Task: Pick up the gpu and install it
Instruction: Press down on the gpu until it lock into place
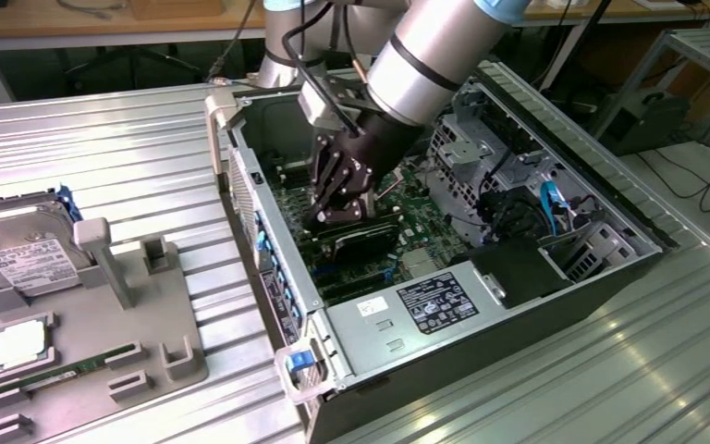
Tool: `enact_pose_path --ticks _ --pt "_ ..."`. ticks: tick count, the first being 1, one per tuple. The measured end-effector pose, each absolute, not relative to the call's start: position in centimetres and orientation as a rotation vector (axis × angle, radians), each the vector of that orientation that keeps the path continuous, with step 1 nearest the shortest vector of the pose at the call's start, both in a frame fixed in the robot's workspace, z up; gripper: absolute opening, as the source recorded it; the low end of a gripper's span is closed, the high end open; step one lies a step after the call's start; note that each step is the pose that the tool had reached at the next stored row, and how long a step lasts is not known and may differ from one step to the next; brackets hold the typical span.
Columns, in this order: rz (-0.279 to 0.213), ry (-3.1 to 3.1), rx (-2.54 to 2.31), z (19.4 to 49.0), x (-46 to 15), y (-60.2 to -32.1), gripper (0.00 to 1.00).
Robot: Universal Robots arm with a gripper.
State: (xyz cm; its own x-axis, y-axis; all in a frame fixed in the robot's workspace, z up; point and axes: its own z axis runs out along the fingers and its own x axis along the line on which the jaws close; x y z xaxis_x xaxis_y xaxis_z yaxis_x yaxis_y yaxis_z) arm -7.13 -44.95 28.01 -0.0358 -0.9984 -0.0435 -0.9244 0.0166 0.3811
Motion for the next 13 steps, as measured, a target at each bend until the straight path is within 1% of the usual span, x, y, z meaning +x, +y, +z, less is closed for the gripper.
enact_pose_path --ticks 3,8,13 --pt "-0.418 -2.076 2.023 27.98 -7.36 -44.92 0.11" --pt "-0.341 -2.123 2.072 27.94 -7.81 -44.88 0.11" --pt "-0.341 -2.123 2.072 27.94 -7.81 -44.88 0.11"
